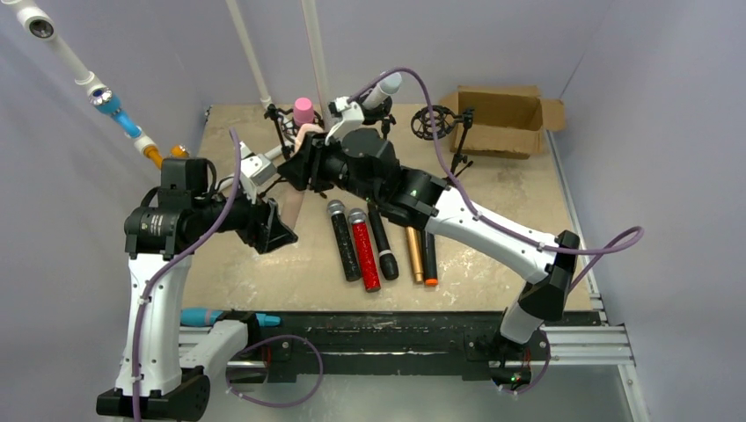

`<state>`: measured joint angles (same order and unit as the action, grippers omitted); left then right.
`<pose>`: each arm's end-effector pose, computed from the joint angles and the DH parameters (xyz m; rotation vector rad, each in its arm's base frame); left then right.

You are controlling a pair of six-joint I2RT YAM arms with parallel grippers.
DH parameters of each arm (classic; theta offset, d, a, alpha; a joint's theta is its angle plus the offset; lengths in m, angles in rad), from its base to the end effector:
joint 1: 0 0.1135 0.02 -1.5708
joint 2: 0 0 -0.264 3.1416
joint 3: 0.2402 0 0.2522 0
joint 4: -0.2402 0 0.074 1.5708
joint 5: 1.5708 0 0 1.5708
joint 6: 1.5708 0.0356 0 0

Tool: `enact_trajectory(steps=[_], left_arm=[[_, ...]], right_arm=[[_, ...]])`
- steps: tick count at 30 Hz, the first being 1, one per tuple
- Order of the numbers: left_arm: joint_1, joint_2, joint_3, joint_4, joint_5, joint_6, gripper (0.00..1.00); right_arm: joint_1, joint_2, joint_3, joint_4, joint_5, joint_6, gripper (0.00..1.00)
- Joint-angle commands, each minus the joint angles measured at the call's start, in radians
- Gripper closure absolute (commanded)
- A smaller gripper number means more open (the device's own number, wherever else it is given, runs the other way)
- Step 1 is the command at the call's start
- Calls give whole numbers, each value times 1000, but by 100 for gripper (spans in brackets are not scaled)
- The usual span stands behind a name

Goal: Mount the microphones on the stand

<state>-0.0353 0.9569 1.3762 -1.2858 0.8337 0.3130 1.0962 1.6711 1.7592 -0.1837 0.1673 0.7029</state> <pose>0.1296 -0.0310 0.4092 0.7362 2.1117 -0.8557 0.1852 0.3475 0.4471 -0.2185 1.8032 1.1942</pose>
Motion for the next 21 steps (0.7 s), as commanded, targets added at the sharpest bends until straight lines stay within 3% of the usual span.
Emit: enact_trajectory(steps=[1,3,10,21], left_arm=[[1,-4,17,46,-62,-31,15],[1,-4,21,51,-91,-44,2],[3,31,42,23,-151,-68,0],[3,13,24,18,-153,-55,0]], right_arm=[[-108,-48,117,-144,8,-156,100],[-132,-52,179,-190,41,-256,100],[-167,-77,298,-211,333,-687,100],[-396,-63,387,-148,423,-868,100]])
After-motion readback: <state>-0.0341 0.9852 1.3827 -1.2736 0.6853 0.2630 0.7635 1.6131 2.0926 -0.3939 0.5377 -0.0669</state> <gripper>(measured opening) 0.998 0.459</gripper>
